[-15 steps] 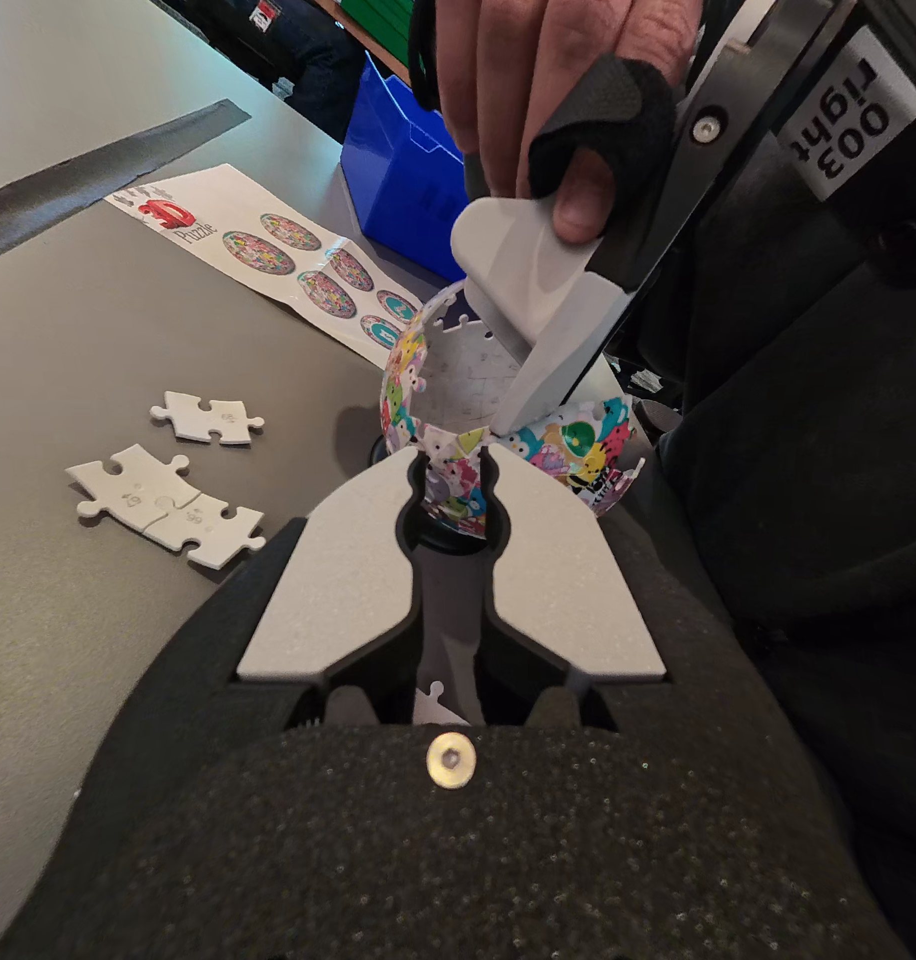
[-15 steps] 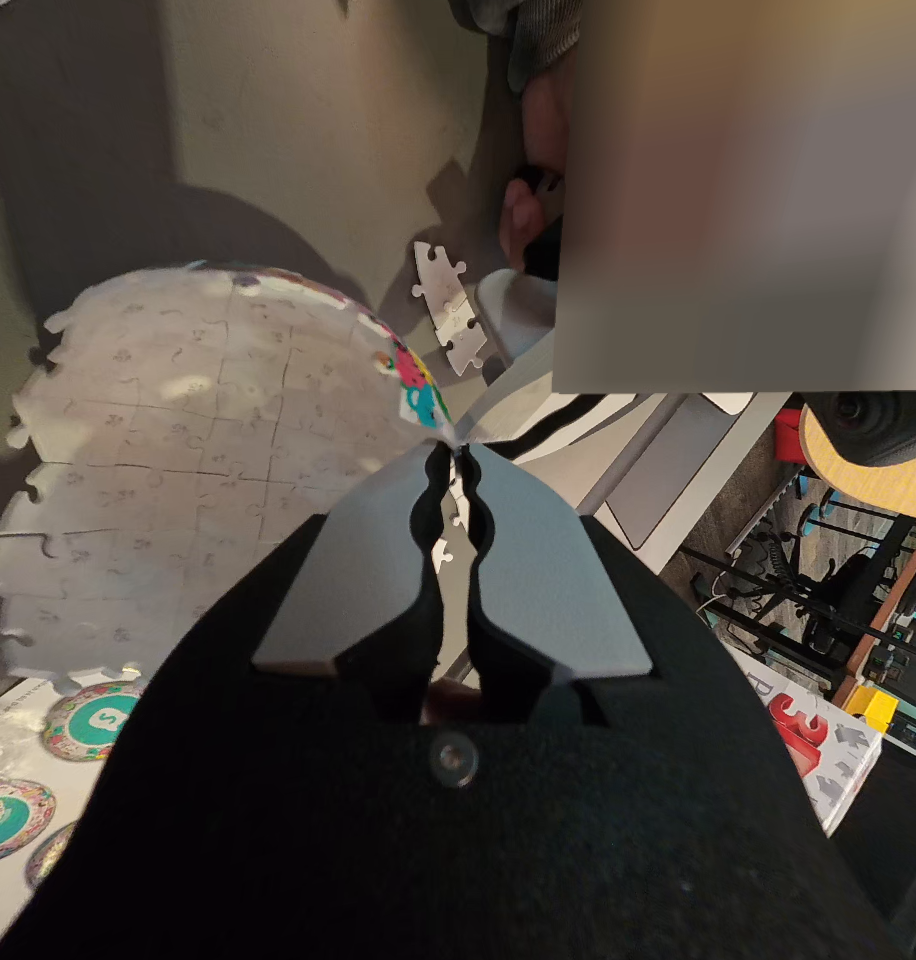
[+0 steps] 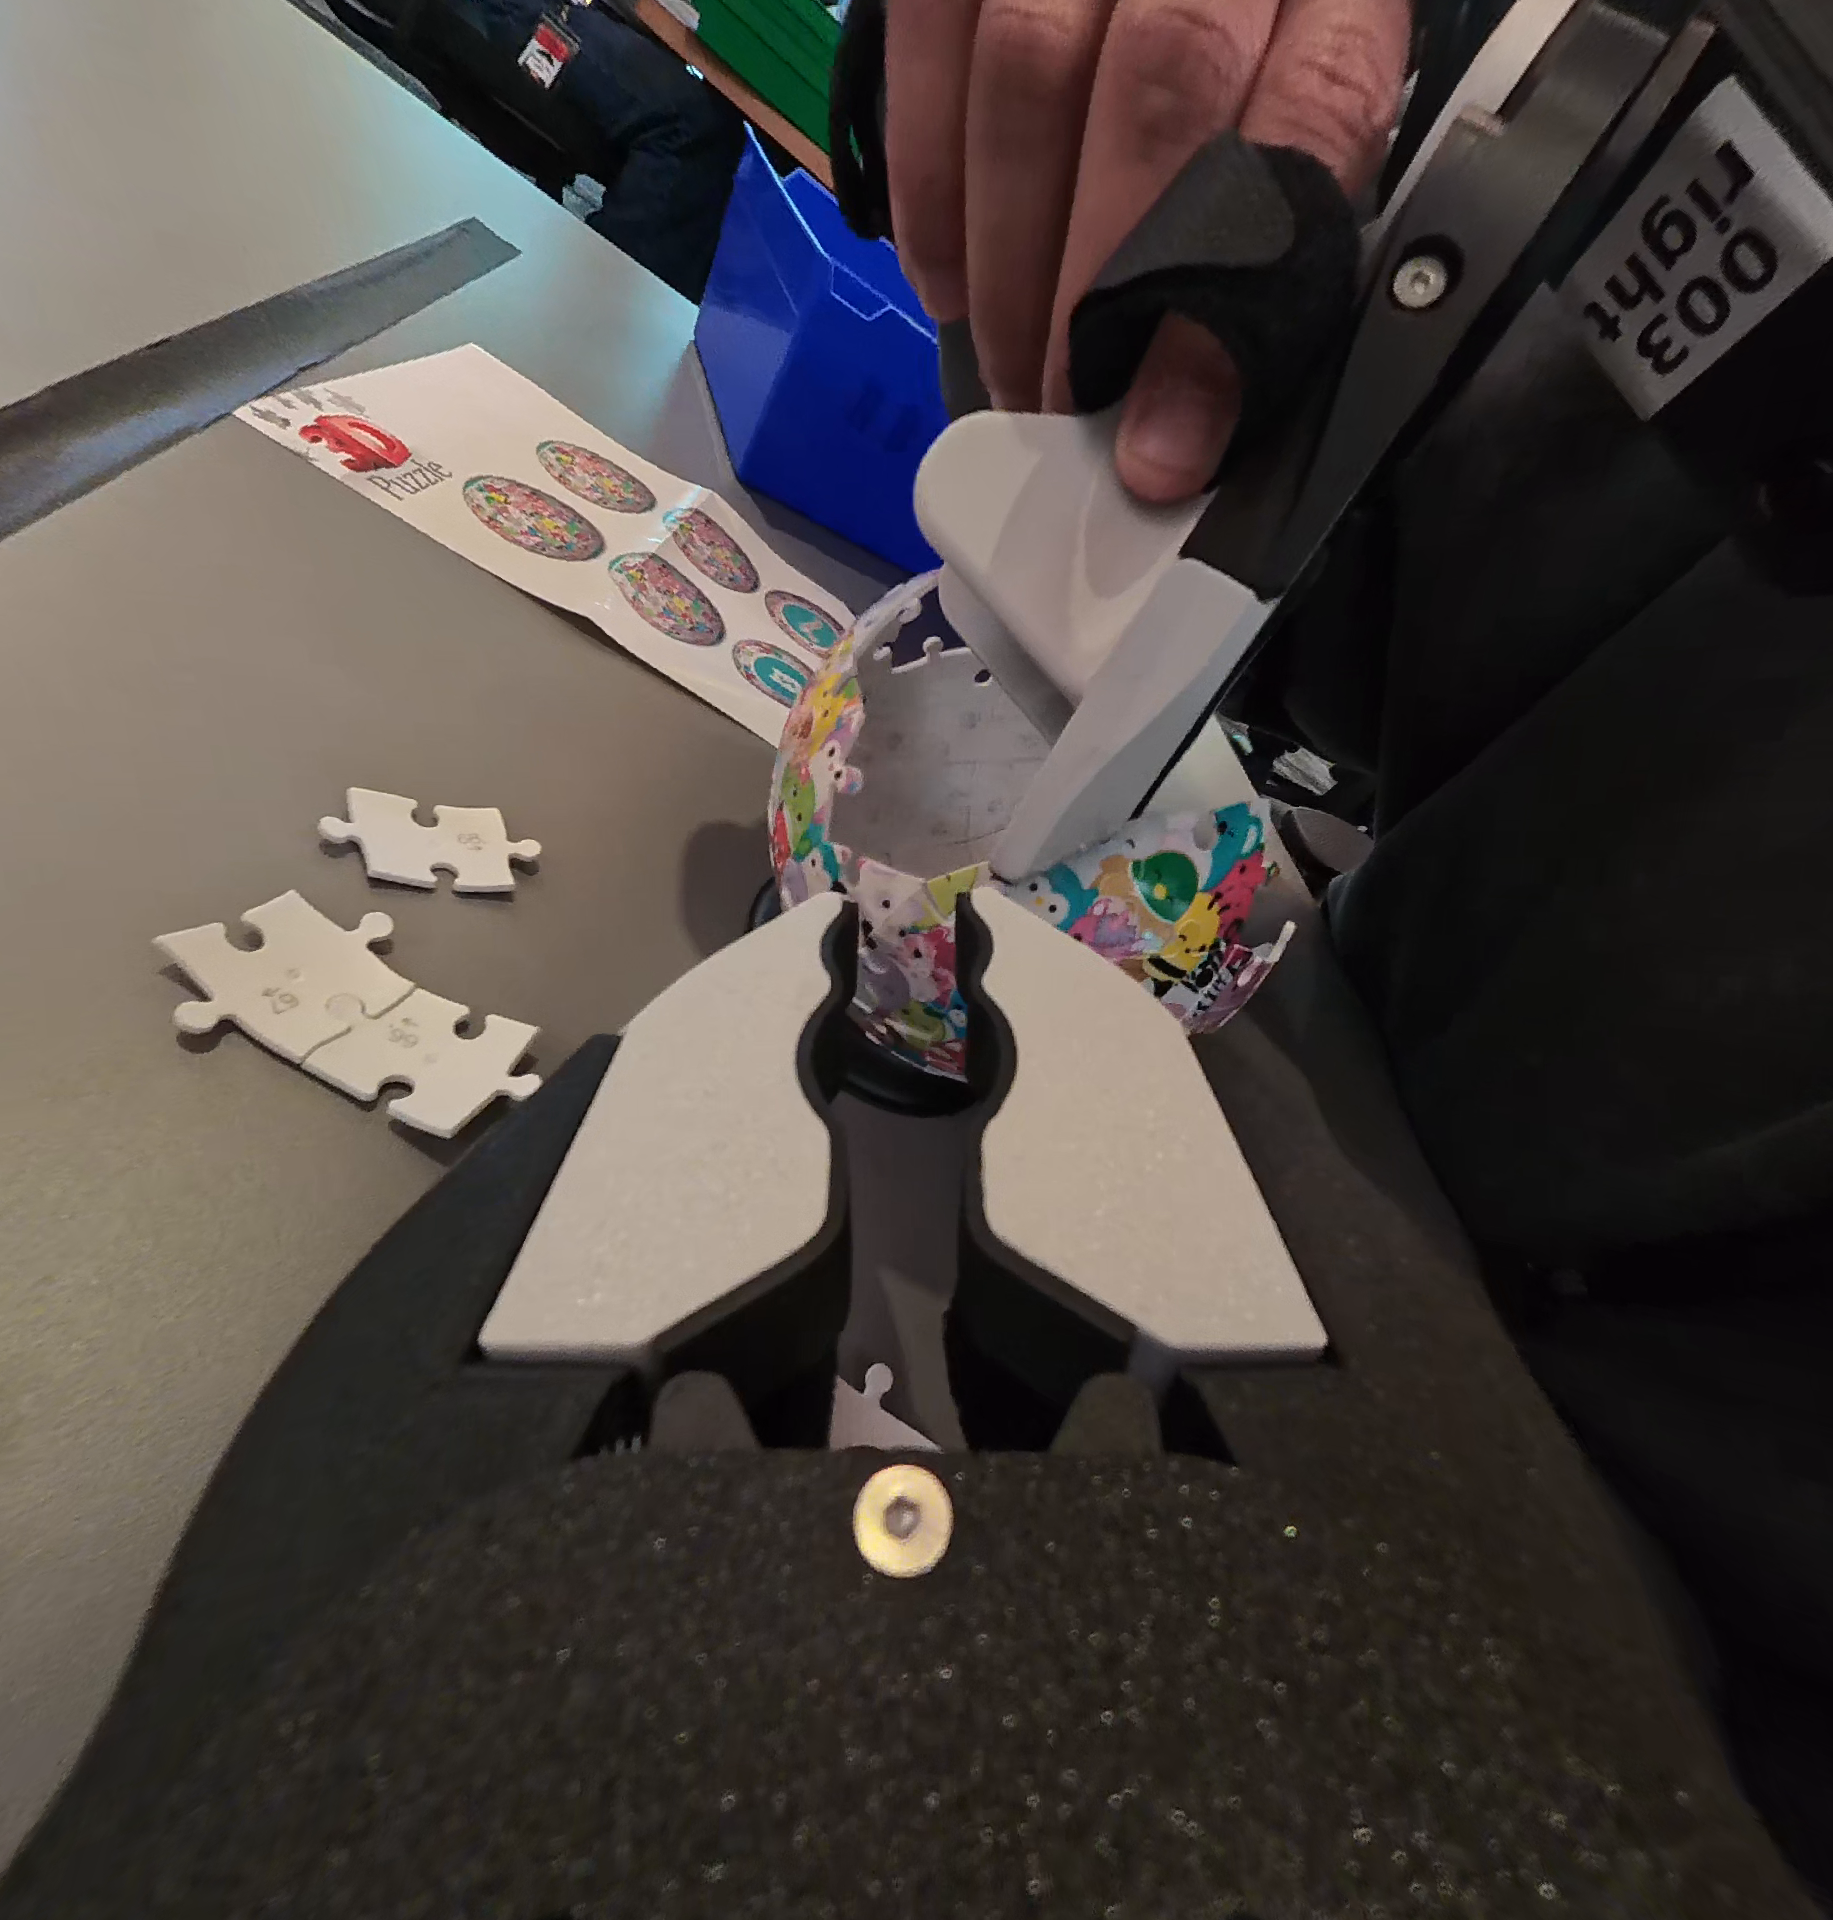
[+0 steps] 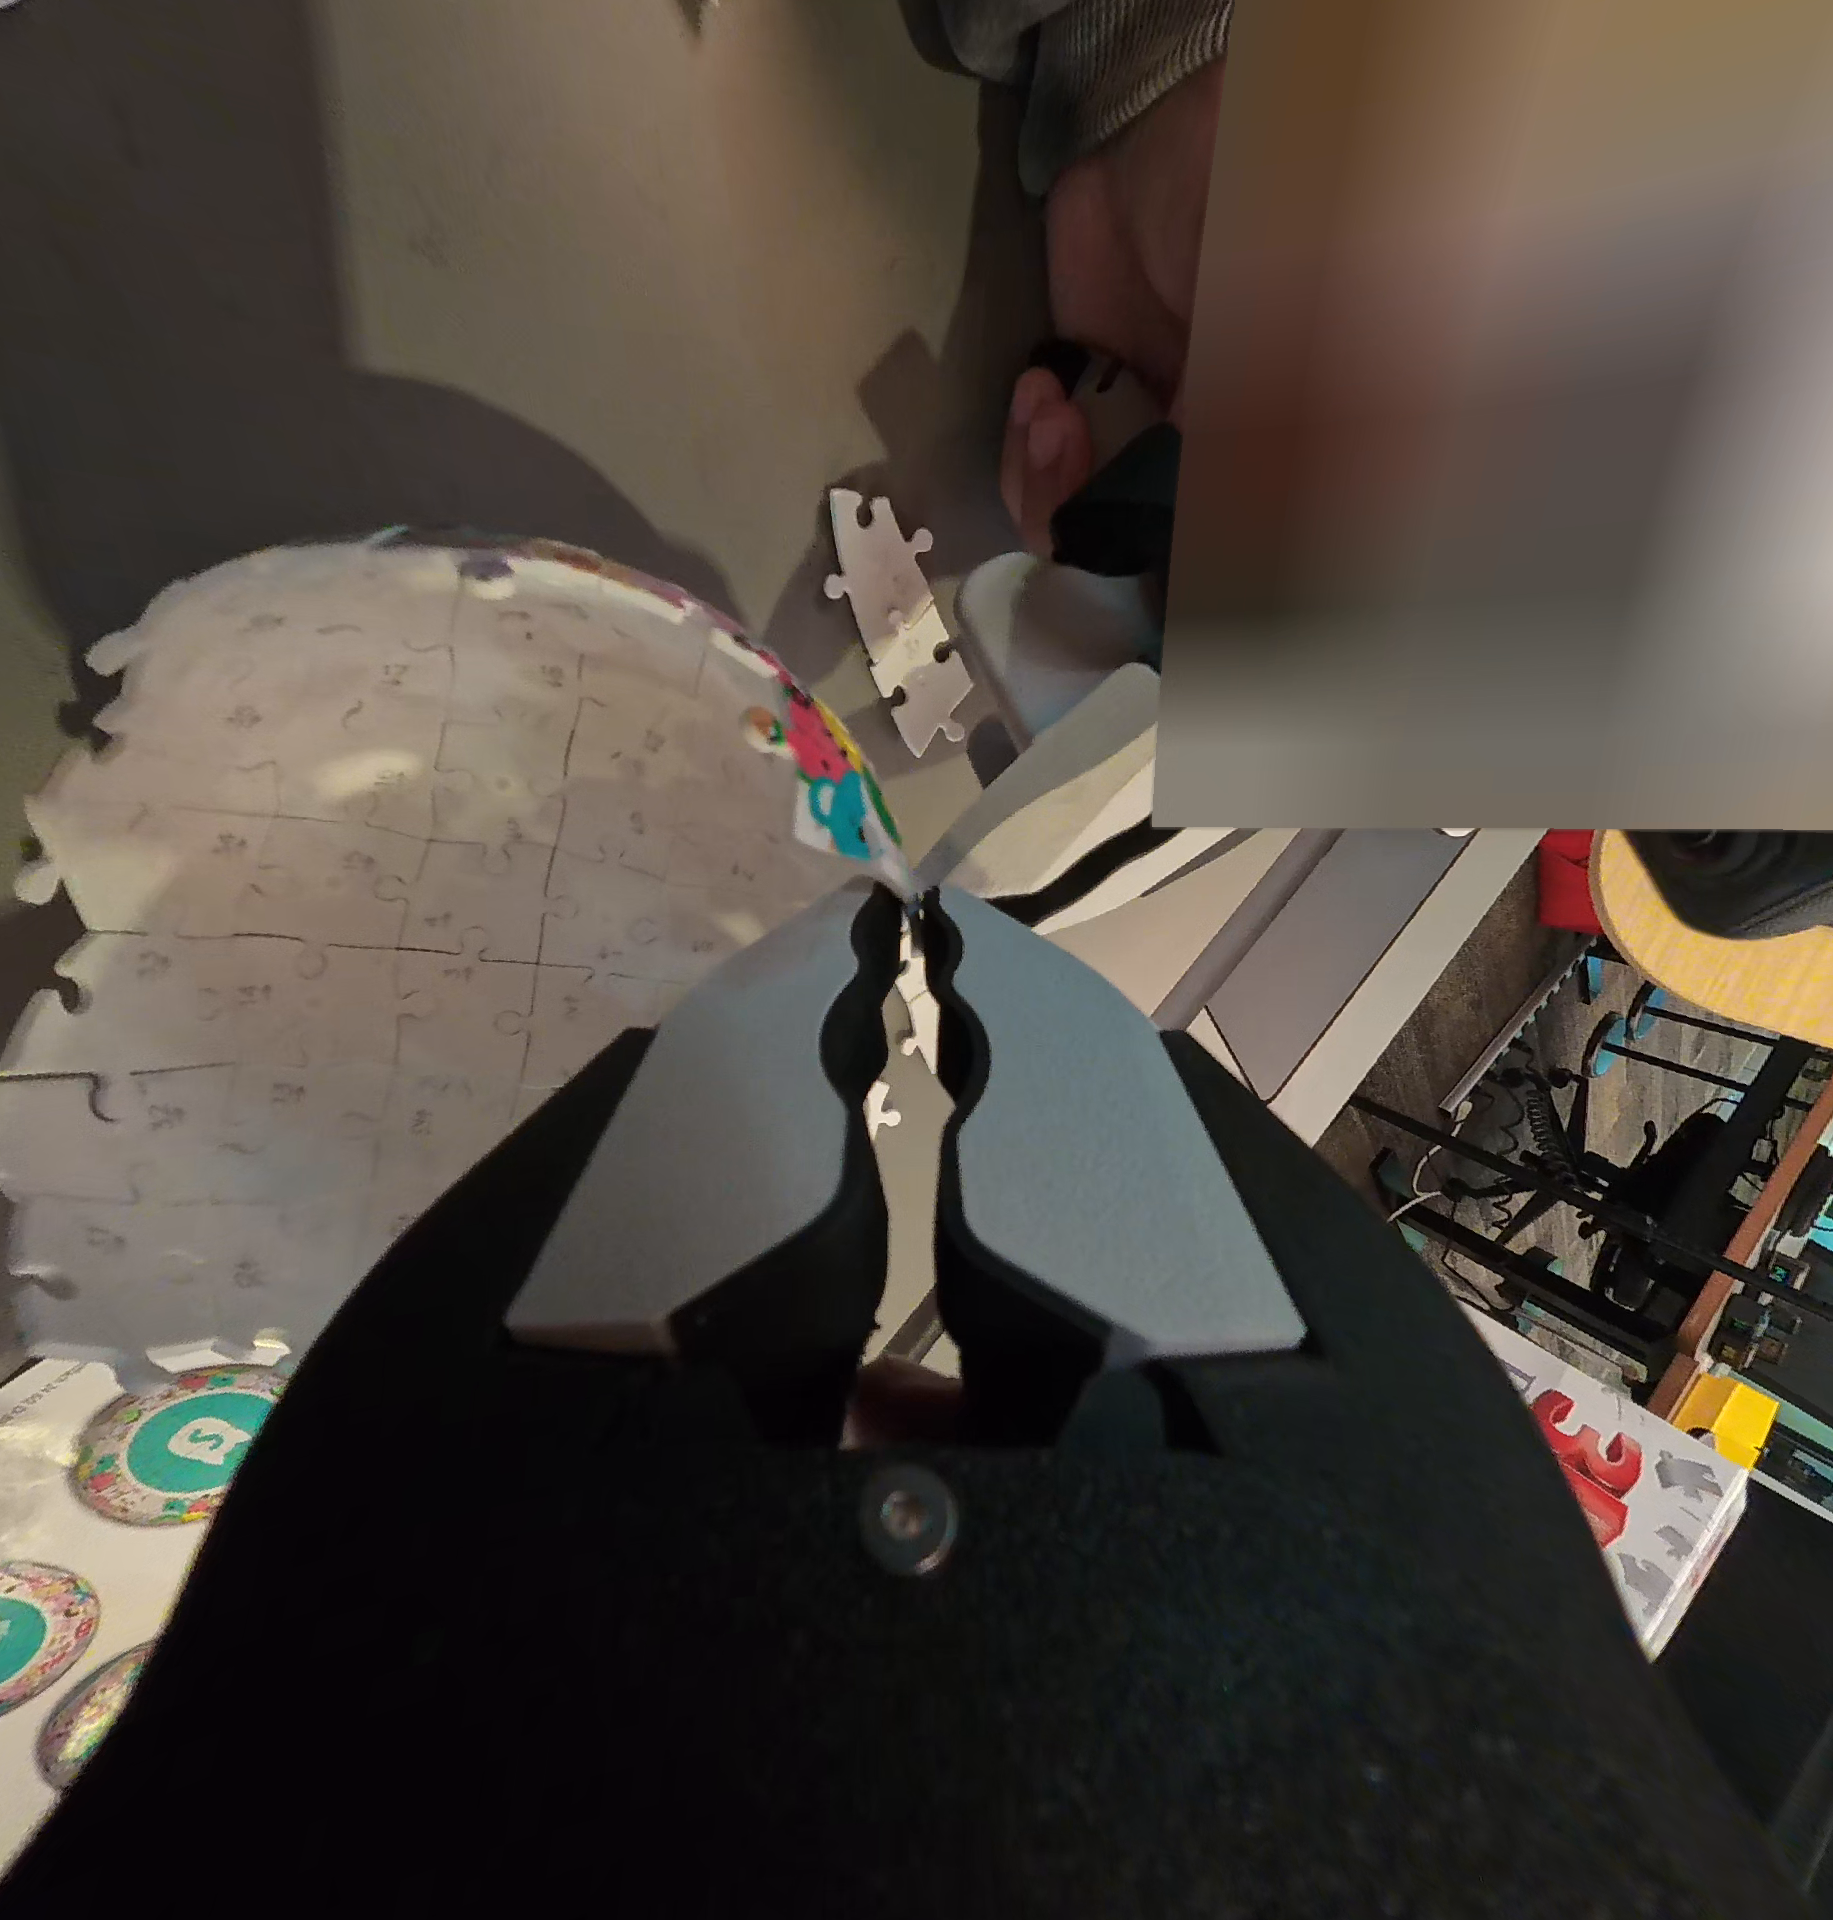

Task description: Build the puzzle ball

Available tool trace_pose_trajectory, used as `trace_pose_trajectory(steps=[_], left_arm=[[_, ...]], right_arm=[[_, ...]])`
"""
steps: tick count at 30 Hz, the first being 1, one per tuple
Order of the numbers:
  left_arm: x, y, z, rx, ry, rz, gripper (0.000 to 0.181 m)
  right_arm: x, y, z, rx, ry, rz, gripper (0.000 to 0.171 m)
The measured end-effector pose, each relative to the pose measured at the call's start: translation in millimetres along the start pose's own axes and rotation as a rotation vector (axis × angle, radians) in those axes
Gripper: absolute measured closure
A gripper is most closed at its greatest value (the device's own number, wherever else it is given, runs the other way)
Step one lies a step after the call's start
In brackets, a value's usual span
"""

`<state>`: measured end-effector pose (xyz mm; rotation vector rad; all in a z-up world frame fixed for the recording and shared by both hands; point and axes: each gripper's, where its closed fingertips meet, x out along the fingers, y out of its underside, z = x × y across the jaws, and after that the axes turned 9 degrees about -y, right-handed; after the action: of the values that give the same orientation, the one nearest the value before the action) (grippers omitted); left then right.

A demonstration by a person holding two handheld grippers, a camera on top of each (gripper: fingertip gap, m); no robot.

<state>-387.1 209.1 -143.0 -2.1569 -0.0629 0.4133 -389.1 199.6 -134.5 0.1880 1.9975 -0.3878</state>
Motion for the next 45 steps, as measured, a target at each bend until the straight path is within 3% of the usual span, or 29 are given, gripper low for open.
trace_pose_trajectory(steps=[45], left_arm=[[0.8, 0.8, -3.1, -0.028, 0.036, 0.004, 0.163]], right_arm=[[1.3, -1.8, -0.7, -0.041, 0.023, 0.027, 0.167]])
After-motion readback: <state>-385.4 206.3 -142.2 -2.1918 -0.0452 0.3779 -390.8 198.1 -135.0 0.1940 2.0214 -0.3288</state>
